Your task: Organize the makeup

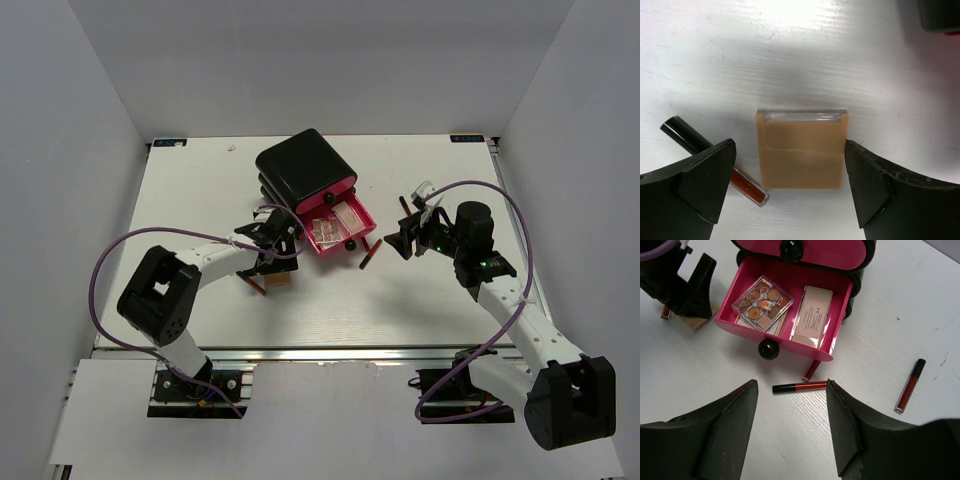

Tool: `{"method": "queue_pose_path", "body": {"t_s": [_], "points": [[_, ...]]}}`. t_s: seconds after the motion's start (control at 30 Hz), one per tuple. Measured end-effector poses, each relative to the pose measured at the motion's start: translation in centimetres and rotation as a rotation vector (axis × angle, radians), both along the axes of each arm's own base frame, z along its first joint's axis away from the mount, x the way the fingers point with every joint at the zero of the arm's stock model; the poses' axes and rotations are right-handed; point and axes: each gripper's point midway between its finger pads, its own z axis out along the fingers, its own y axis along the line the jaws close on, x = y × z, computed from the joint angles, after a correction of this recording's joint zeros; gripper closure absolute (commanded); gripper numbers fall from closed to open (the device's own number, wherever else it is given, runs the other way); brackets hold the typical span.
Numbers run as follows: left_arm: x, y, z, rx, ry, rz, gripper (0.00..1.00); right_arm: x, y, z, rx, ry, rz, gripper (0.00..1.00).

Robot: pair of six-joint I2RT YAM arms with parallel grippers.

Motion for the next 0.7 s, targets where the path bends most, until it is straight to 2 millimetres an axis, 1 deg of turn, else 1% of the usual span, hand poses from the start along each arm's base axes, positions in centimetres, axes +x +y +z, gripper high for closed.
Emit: {"method": "queue_pose_path", "body": {"t_s": [0.2,0.37,0.53,0.6,0.63,0.7], "points": [[0.2,0.1,0.0,0.011,-0.015,0.015,0.02,-0.1,0.0,-0.2,0.000,0.006,-0.001,0.37],[0.1,-0.5,-0.7,0.017,-0.007,-0.002,0.04,-0.1,-0.1,-0.2,0.000,0.007,-0.003,0.37],[0.2,-1.1,-0.8,0.005,-0.015,-0.006,0.06,-0.1,-0.1,-0.2,0.000,0.006,-0.004,0.37],[0.2,-1.2,-0.8,0.001,-0.015,-0.004,0.10,-0.1,-0.1,-0.2,0.000,0.006,-0.004,0.37],[0.2,-1.3,-0.8,0.000,-0.016,-0.004,0.18,-0.1,-0.1,-0.2,0.001,0.006,-0.004,0.37],[0.2,-1.4,-0.8,-0.004,-0.019,-0.004,0.25,-0.1,-0.1,-0.2,0.003,0.006,-0.005,0.37]]}}
